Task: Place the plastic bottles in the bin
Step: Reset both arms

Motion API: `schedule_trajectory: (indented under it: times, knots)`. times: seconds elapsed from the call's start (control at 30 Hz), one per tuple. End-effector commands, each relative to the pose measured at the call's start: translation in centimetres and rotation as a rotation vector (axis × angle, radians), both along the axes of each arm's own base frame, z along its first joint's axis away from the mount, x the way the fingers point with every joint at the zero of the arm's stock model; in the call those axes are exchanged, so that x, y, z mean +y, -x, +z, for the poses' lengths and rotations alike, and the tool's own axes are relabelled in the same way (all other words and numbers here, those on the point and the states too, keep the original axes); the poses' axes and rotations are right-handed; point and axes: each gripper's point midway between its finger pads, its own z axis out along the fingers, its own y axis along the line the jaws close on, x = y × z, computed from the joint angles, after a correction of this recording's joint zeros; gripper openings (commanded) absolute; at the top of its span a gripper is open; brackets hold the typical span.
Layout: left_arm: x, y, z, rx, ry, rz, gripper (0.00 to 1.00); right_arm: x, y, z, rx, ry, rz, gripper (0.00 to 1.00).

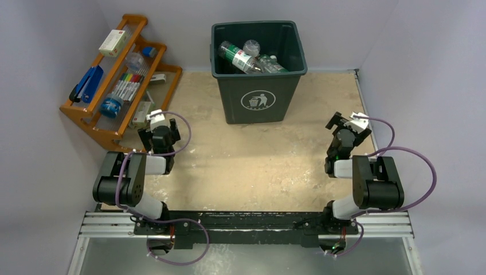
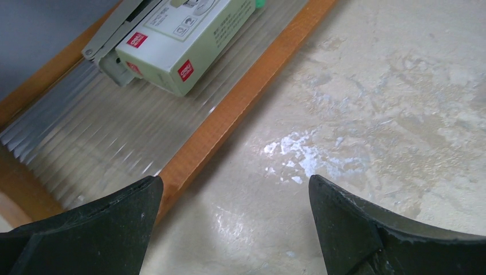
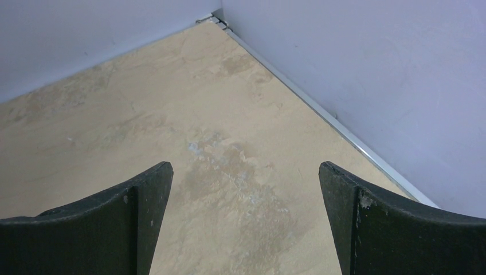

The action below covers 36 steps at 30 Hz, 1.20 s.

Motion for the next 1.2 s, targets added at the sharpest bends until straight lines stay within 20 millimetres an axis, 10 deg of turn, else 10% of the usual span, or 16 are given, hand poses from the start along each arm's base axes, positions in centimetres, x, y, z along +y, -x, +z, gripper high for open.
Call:
schedule_trajectory:
  times: [0.0,1.17]
  knots:
    - [-1.1,-2.2,2.5,-0.151,0.051,-0.095,0.99,-0.1,-0.7,3.4,-0.110,0.053,0.008,1.00]
    - [-0.7,-2.0,1.1,-0.209,0.094,-0.155,0.99,2.7,-2.0,2.9,-0.105,0.158,0.205,1.00]
